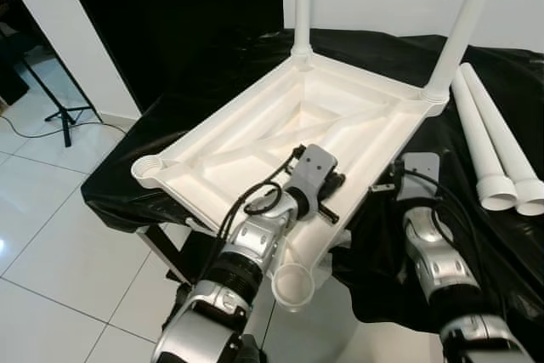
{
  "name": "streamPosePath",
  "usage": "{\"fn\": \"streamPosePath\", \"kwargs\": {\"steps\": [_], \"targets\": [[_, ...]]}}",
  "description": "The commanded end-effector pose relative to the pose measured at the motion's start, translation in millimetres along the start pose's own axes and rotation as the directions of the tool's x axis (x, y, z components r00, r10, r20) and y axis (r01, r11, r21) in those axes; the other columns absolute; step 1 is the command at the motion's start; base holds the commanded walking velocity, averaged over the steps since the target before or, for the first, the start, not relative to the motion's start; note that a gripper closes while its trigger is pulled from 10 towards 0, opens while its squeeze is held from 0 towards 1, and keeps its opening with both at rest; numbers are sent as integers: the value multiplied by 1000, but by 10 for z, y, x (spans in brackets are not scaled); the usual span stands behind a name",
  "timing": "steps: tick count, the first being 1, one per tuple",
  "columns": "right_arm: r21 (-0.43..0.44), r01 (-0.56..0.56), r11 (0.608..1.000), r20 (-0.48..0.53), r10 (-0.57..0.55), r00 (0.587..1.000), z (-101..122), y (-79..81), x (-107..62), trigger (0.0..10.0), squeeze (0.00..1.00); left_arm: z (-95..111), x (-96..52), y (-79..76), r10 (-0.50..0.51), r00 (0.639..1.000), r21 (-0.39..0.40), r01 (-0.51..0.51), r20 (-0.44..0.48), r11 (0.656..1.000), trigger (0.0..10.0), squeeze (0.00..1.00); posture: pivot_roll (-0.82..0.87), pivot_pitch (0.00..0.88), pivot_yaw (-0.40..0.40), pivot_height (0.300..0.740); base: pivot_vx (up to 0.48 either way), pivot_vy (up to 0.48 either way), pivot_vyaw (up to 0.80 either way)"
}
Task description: Building children table
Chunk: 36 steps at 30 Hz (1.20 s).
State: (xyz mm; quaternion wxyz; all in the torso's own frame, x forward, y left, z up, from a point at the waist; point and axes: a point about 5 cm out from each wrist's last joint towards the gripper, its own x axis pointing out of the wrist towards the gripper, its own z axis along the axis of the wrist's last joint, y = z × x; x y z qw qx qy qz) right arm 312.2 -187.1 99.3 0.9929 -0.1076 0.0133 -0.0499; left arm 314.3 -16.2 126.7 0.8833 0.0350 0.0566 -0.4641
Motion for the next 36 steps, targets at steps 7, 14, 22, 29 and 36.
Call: {"fn": "streamPosePath", "kwargs": {"steps": [7,14,22,29,36], "targets": [[-31,14,999,29,-13,1000,184,-124,36,10000,0,164,62,-249,-157,977,-8,160,141,987,10000,0,144,0,-8,740,0,0,0],[-21,39,999,31,-38,999,253,-133,-4,10000,0,184,-129,-181,-194,958,9,197,209,980,10000,0,150,0,5,740,0,0,0],[0,17,1000,5,-17,1000,241,-14,-93,10000,0,129,-311,-3,-200,970,55,194,140,979,10000,0,158,0,17,740,0,0,0],[14,-18,1000,-9,18,1000,236,39,-101,10000,0,-132,-422,280,-55,988,126,73,-141,989,10000,0,169,0,20,740,0,0,0],[13,-31,999,-8,31,999,275,53,-72,10000,0,-230,-367,209,-53,971,125,84,-233,989,10000,0,166,0,16,740,0,0,0]]}}
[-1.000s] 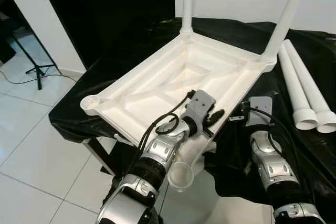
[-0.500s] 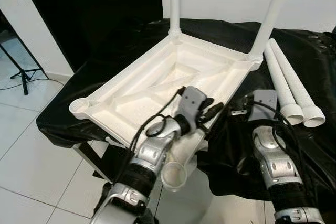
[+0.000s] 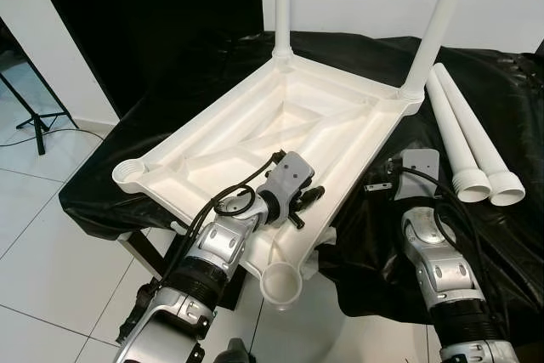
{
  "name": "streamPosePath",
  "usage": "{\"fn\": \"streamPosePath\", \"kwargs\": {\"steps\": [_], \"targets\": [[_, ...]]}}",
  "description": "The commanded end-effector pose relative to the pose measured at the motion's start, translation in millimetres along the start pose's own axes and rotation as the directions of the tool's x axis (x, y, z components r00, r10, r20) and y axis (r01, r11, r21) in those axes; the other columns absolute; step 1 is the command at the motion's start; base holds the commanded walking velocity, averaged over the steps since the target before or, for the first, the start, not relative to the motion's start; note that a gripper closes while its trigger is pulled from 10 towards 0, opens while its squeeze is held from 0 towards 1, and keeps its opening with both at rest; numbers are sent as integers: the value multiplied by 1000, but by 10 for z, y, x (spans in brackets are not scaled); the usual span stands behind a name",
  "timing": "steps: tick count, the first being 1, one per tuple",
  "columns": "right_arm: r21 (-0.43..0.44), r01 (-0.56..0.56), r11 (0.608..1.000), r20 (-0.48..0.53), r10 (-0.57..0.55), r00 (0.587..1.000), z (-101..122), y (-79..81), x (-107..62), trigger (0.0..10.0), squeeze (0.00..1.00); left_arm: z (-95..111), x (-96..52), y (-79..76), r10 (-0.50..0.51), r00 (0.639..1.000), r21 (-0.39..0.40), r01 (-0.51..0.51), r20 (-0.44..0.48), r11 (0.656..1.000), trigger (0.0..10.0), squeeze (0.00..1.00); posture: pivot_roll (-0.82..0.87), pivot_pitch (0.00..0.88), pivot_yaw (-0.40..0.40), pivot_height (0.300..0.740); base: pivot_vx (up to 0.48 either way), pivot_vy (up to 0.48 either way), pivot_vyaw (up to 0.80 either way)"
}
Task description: Building children table
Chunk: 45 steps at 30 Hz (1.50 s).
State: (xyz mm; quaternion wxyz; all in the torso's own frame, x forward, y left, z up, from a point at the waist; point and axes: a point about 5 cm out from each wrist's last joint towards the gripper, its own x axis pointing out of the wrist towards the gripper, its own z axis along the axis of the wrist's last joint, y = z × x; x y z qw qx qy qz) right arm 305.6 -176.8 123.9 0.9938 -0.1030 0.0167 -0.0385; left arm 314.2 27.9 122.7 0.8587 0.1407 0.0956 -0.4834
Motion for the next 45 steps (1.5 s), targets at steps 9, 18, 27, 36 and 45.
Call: {"fn": "streamPosePath", "kwargs": {"steps": [9,18,27,36,45], "targets": [[8,-76,997,6,76,997,96,143,64,10000,0,-237,142,-183,-20,979,-67,7,-205,998,510,0,169,0,4,740,0,0,0],[74,-230,970,-109,238,965,-28,318,133,3529,0,-62,288,-227,-19,986,-77,6,-165,997,0,0,178,0,-2,740,0,0,0],[64,-133,989,-130,141,981,-7,131,113,10000,0,-102,315,-178,38,980,-117,-62,-194,991,2078,0,161,0,7,740,0,0,0],[14,115,993,-195,-110,975,-148,-151,-38,10000,0,-90,384,-200,65,978,-148,-95,-198,984,4196,0,141,0,19,740,0,0,0],[0,110,994,-206,-107,973,-176,-180,40,10000,0,-80,402,-193,63,978,-142,-92,-197,986,4431,0,140,0,24,740,0,0,0]]}}
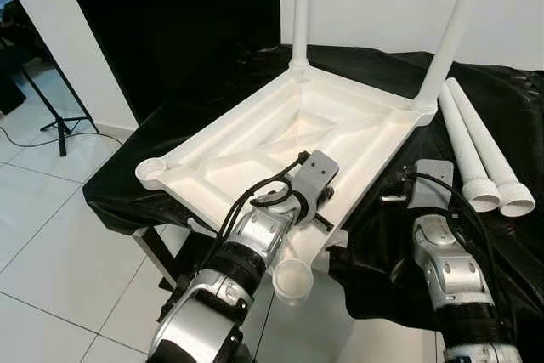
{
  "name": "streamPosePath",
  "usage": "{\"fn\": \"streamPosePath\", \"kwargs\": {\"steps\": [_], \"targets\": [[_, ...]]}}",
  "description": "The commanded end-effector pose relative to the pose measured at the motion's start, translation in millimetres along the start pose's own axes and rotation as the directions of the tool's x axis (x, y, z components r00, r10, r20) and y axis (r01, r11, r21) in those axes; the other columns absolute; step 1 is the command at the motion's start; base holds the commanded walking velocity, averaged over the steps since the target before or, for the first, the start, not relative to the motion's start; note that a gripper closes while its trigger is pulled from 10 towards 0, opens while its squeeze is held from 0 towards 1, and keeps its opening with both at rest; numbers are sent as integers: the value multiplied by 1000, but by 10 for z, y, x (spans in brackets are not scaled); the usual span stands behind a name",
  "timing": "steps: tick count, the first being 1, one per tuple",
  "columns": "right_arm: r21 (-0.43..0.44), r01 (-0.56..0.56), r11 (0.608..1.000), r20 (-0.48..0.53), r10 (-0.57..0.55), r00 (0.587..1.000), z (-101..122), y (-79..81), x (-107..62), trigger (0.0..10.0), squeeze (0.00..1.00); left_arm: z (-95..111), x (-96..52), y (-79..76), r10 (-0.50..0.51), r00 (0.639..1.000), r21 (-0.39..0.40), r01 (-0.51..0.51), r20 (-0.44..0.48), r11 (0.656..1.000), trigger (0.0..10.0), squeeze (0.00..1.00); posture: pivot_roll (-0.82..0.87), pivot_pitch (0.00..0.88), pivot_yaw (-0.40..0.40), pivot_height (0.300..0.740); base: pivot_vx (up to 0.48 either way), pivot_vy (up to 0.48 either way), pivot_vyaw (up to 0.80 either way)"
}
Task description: Building children table
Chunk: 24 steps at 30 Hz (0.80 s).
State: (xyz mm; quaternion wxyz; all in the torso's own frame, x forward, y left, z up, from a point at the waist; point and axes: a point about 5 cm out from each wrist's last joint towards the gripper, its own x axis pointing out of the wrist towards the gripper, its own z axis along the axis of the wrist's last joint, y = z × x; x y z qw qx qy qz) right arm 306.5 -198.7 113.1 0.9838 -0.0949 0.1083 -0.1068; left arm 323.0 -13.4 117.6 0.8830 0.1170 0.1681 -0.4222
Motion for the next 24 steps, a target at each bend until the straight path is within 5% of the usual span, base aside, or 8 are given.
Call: {"fn": "streamPosePath", "kwargs": {"steps": [1,17,19,22,23,24], "targets": [[-11,-41,999,-15,41,999,-30,47,54,10000,0,-177,27,-35,-17,997,-17,16,-82,1000,4431,0,146,0,23,740,0,0,0],[-73,-305,949,-109,297,949,-124,308,291,10000,0,-229,18,-64,-21,996,-25,19,-83,1000,4000,0,175,0,7,740,0,0,0],[-89,-339,937,-98,330,939,-116,314,320,10000,0,-219,25,-124,-63,995,-14,62,-78,998,1020,0,173,0,9,740,0,0,0],[-96,-346,933,-91,338,937,-111,309,335,10000,0,-213,27,-146,-77,994,-10,77,-76,997,1020,0,173,0,9,740,0,0,0],[-108,-340,934,-86,332,939,-104,278,364,10000,0,-201,29,-168,-93,993,-7,93,-70,996,0,0,173,0,12,740,0,0,0],[-108,-340,934,-86,332,939,-104,278,364,10000,0,-201,29,-168,-93,993,-7,93,-70,996,0,0,173,0,12,740,0,0,0]]}}
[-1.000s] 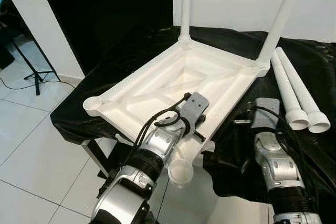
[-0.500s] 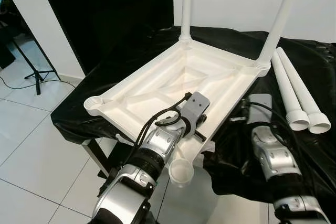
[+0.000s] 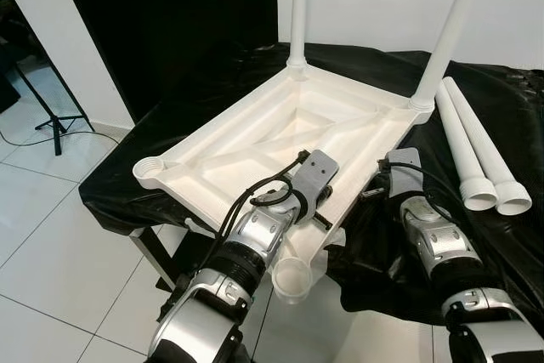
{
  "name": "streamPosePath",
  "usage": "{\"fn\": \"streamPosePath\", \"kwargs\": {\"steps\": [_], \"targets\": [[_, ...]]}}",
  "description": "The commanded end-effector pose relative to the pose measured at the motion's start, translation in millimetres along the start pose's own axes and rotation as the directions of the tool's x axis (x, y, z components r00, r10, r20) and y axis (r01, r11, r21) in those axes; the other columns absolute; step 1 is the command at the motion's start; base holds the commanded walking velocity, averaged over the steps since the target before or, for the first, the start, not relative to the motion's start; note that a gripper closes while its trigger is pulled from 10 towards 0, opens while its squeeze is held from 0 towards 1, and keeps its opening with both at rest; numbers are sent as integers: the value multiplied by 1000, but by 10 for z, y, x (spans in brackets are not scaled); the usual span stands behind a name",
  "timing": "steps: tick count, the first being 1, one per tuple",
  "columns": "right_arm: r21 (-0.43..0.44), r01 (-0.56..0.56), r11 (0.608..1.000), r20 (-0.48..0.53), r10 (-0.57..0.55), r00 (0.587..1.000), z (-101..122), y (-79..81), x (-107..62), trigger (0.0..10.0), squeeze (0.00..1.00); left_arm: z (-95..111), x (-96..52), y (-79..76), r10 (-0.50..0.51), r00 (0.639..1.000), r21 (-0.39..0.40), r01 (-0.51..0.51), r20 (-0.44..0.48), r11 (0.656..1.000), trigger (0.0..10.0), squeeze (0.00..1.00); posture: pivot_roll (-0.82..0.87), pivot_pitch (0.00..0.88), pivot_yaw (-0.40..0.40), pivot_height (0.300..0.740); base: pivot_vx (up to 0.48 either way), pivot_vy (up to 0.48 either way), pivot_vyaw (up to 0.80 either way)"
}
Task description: Building children table
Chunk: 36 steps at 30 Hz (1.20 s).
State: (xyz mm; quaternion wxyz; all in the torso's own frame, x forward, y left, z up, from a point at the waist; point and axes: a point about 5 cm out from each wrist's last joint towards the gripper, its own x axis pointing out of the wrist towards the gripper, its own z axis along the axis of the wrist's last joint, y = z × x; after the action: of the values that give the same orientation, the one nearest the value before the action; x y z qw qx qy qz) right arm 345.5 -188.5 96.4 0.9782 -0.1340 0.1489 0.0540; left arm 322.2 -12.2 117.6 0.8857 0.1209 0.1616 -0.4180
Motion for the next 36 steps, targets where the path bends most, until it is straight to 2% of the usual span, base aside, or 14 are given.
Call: {"fn": "streamPosePath", "kwargs": {"steps": [1,2,9,17,19,20,21,23,24,26,28,31,33,36], "targets": [[-4,-9,1000,-22,9,1000,-34,19,30,10000,0,-181,40,-184,-115,991,-15,114,-69,993,0,0,173,0,14,740,0,0,0],[-13,14,1000,-18,-14,1000,-10,-52,57,10000,0,-166,39,-196,-130,990,-14,129,-59,992,0,0,171,0,17,740,0,0,0],[-11,47,999,-7,-47,999,66,-165,114,10000,0,-139,27,-242,-176,984,7,177,-36,984,0,0,173,0,23,740,0,0,0],[-13,-21,1000,62,22,998,239,-34,194,10000,0,-83,38,-342,-221,975,0,221,5,975,0,0,178,0,26,740,0,0,0],[-19,-51,998,82,53,995,269,22,208,10000,0,-29,42,-361,-229,973,-7,230,39,973,0,0,179,0,24,740,0,0,0],[-21,-74,997,90,76,993,271,64,213,10000,0,24,44,-374,-235,969,-16,236,76,971,0,0,179,0,23,740,0,0,0],[-17,-101,995,91,102,991,236,105,210,10000,0,112,34,-385,-239,959,-41,248,150,968,0,0,175,0,19,740,0,0,0],[-17,-101,995,91,102,991,236,105,210,10000,0,112,34,-385,-239,959,-41,248,150,968,0,0,175,0,19,740,0,0,0],[-13,-117,993,89,118,989,208,128,207,10000,0,169,23,-388,-239,950,-58,255,200,965,0,0,175,0,19,740,0,0,0],[-13,-117,993,89,118,989,208,128,207,10000,0,169,23,-388,-239,950,-58,255,200,965,0,0,175,0,19,740,0,0,0],[9,-169,986,82,168,982,96,201,164,10000,0,289,-25,-366,-216,924,-117,264,316,957,0,0,173,0,14,740,0,0,0],[20,-200,980,82,198,977,44,247,132,10000,0,332,-50,-349,-202,910,-141,267,361,953,0,0,171,0,13,740,0,0,0],[25,-278,960,87,275,958,-73,367,47,10000,0,409,-106,-288,-154,883,-211,270,443,939,0,0,163,0,16,740,0,0,0],[21,-320,947,85,317,945,-129,432,-1,10000,0,417,-119,-262,-137,877,-236,269,460,934,0,0,155,0,20,740,0,0,0]]}}
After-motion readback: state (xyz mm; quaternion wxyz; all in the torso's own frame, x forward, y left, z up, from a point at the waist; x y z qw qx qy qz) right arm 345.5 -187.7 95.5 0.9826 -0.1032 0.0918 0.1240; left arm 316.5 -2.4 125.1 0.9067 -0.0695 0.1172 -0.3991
